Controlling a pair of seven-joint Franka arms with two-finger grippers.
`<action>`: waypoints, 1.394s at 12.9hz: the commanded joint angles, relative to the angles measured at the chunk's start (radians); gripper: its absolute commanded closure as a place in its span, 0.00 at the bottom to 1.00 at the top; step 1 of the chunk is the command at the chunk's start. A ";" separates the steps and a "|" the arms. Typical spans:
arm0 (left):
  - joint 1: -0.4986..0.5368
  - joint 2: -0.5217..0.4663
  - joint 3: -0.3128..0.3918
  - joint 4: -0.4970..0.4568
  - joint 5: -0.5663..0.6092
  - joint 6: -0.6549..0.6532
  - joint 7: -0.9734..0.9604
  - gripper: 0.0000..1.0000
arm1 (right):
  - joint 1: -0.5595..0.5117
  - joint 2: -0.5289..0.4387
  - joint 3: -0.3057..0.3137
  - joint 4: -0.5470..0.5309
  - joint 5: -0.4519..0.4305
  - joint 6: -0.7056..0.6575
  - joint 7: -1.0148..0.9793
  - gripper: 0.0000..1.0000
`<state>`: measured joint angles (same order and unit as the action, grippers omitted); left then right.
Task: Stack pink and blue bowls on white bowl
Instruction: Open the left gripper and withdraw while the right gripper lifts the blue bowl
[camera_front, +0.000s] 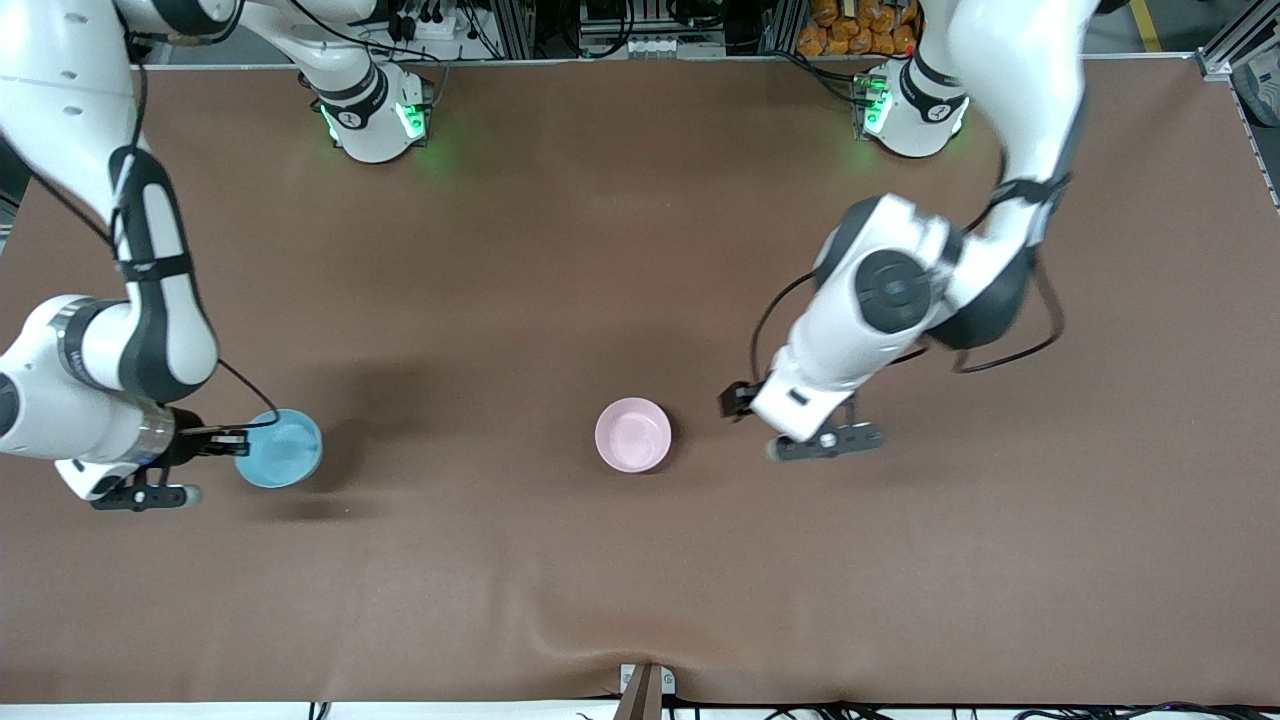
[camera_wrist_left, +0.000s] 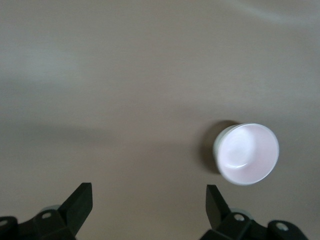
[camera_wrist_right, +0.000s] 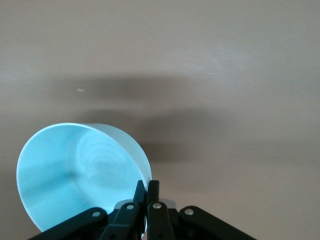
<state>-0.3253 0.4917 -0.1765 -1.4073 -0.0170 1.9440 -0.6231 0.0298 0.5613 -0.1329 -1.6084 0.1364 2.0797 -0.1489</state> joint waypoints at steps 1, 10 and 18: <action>0.060 -0.111 -0.001 -0.030 0.022 -0.136 0.074 0.00 | 0.061 -0.030 0.025 0.004 0.076 -0.007 0.154 1.00; 0.173 -0.344 -0.009 -0.084 0.057 -0.387 0.218 0.00 | 0.317 0.026 0.045 0.131 0.149 -0.003 0.826 1.00; 0.213 -0.442 -0.008 -0.098 0.103 -0.386 0.259 0.00 | 0.440 0.135 0.087 0.235 0.149 0.085 1.256 1.00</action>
<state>-0.1181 0.0933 -0.1759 -1.4811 0.0538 1.5533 -0.3939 0.4596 0.6828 -0.0676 -1.4090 0.2689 2.1710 1.0434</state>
